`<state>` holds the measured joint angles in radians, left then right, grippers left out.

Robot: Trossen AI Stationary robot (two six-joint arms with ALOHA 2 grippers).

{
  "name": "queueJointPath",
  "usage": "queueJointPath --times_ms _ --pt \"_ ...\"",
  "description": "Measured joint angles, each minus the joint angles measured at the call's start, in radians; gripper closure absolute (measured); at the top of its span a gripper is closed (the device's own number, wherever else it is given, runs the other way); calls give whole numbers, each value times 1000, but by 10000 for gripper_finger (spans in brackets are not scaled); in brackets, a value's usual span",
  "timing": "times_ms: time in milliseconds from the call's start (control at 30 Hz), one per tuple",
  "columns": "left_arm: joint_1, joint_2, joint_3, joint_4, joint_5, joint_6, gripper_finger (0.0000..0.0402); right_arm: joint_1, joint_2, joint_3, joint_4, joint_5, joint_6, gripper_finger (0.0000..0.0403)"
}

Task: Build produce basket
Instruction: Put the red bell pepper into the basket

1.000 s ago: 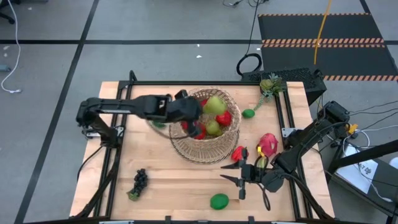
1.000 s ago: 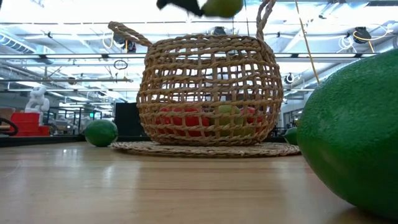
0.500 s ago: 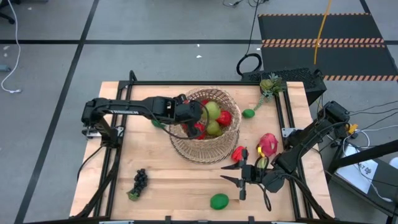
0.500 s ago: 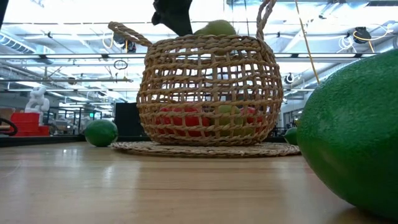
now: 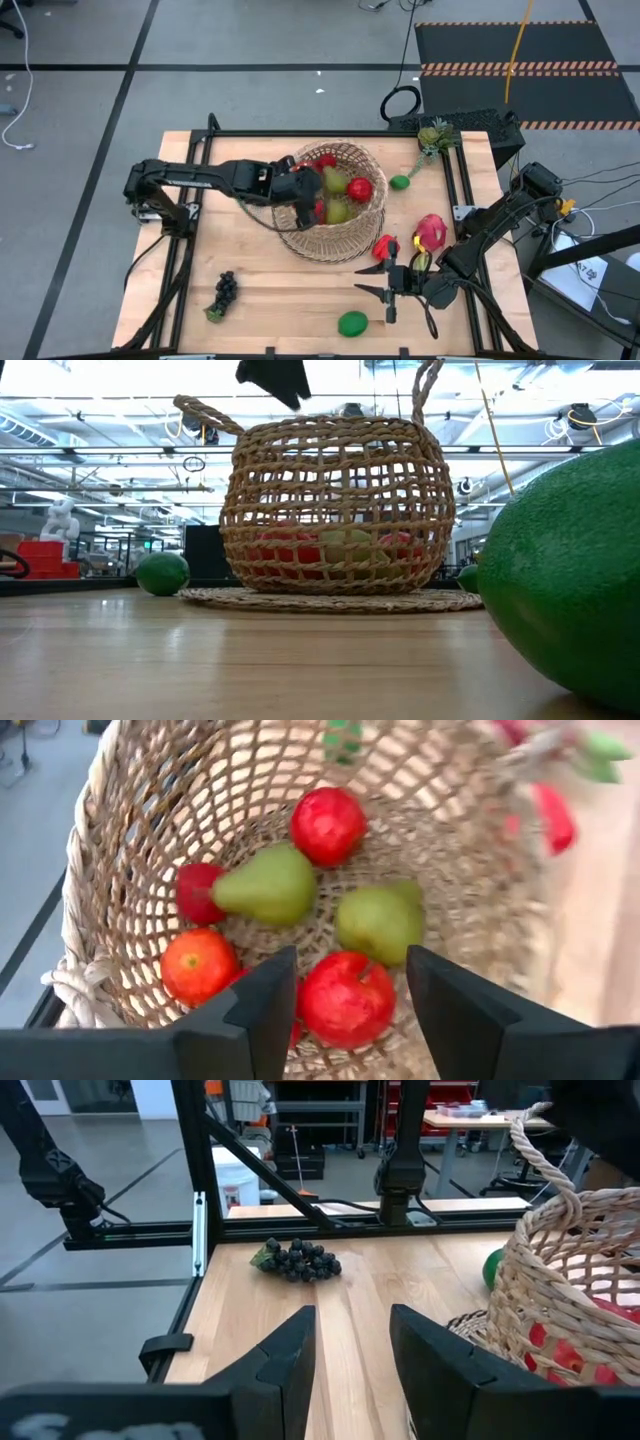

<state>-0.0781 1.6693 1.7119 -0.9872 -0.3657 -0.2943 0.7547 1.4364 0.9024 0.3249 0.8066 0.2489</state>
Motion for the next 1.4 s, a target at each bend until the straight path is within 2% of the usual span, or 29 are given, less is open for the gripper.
queueJointPath --times_ms 133,433,667,833,1033,1167,1233,1400 --pt "-53 -47 0 8 -44 -2 215 0 0 0 -3 0 0 275" --pt "-266 -128 -1 -82 -219 -26 262 15 0 0 -14 0 0 275" --pt "-457 -155 -20 -104 -438 -95 295 24 0 0 -15 0 -3 275" --pt "-556 -166 -73 -105 -539 -172 304 24 0 0 -15 0 0 275" --pt "-644 -168 -195 -108 -662 -282 304 30 0 0 -15 0 0 275" --pt "-678 -167 -271 -107 -683 -333 304 33 -7 0 -27 -1 0 275" --pt "-681 -168 -289 -92 -641 -321 304 33 -21 0 -48 0 10 275" --pt "-712 -168 -367 56 -533 -121 305 33 -59 0 -160 0 109 275"
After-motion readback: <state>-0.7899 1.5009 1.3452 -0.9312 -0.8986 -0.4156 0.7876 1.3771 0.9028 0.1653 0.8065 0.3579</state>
